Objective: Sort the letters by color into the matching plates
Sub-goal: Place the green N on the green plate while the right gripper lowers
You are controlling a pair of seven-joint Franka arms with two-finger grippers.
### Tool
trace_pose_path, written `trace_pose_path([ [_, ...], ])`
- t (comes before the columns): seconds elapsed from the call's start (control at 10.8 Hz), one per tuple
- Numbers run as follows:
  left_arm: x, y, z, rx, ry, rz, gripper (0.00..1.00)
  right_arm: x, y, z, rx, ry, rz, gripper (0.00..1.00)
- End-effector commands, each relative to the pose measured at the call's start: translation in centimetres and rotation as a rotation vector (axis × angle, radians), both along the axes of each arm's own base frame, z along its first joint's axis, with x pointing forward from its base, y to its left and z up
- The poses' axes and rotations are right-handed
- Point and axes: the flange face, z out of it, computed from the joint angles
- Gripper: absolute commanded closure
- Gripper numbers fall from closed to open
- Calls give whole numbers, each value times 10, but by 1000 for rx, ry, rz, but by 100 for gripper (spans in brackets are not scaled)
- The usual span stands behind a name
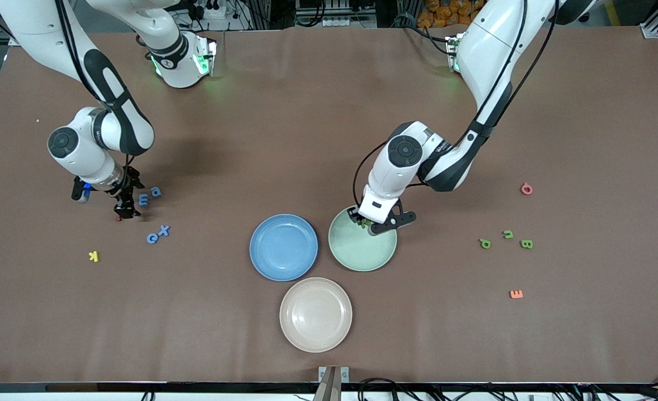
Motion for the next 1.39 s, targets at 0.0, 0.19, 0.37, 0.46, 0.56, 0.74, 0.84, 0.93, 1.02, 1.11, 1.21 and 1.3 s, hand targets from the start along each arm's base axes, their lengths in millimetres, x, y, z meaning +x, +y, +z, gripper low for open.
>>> trace_pose_path([
  [0.0,11,7,9,4,-12,42,0,-1,6,-1,2,-11,16,5],
  [0.19,31,39,13,44,-13,81,0,-1,6,-1,1,-10,34,8],
  [0.37,57,85,14,110,-35,90,0,-2,6,-2,1,-8,53,14],
  [0.46,71,113,14,138,-46,80,0,-2,6,-2,1,-8,57,14],
  [0.56,82,136,13,152,-50,62,0,-2,6,-2,0,-6,69,18],
  [0.74,94,173,11,181,-32,20,0,-6,7,-5,0,4,98,28],
  [0.84,93,183,9,209,3,-27,0,-7,7,-6,-1,8,110,36],
  [0.93,95,199,11,227,30,-56,0,-7,7,-7,-1,10,124,38],
  [1.02,97,213,13,237,58,-44,0,-8,6,-9,-2,15,134,42],
  [1.11,99,223,17,227,79,23,0,-9,6,-10,-2,16,138,43],
  [1.21,104,244,21,206,93,167,0,-9,6,-11,-2,19,139,46],
  [1.3,109,263,22,197,100,243,0,-9,6,-11,-2,20,142,49],
])
